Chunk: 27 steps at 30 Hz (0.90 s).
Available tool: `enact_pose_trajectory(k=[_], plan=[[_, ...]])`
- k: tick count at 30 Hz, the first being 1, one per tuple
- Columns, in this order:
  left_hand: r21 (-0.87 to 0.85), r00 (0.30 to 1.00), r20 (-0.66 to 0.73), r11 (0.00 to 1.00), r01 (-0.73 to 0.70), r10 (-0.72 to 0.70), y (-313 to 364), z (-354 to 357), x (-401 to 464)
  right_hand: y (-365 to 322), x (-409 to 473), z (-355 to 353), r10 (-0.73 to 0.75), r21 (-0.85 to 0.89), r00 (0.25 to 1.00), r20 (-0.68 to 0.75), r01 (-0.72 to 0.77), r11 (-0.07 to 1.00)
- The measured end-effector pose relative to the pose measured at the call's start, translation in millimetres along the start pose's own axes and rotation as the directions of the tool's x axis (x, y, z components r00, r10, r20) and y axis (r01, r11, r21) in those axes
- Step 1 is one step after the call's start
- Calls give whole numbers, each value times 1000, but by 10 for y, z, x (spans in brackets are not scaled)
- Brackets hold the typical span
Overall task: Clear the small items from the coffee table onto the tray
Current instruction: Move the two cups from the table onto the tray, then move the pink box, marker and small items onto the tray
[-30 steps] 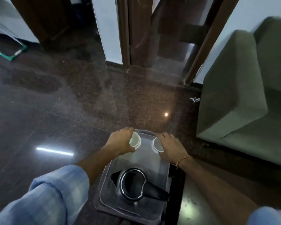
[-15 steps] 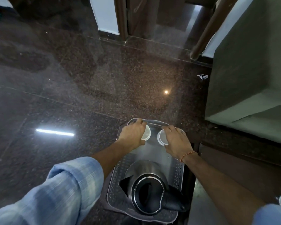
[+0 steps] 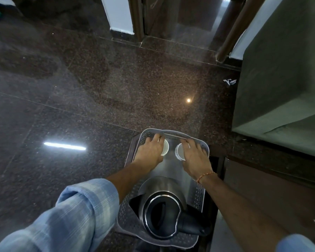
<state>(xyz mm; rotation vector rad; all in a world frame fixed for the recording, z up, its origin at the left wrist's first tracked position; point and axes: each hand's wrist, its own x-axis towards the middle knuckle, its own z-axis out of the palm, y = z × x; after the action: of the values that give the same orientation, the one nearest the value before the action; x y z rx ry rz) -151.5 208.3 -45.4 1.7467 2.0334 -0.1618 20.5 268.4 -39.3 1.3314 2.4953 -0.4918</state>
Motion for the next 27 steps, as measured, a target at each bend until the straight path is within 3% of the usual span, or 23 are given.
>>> enact_pose_trajectory(k=[7,11,18,27], plan=[[45,999,47,999,18,-20,95,-240,-67,185,-330,-306,29,163,996,-82,-15,986],[52,995,-2,994,-96,96,509,-661,-151,510,-748,-618,88,185,988,-127,-64,981],[139,941,-67,937,-321,332,2056,-977,-513,1365,-1822,-859,203,258,945,-256,-135,957],[185,869,34,851,-491,494,4375,-166,-1261,3116,-3879,-518,411,371,878,-244,-307,876]])
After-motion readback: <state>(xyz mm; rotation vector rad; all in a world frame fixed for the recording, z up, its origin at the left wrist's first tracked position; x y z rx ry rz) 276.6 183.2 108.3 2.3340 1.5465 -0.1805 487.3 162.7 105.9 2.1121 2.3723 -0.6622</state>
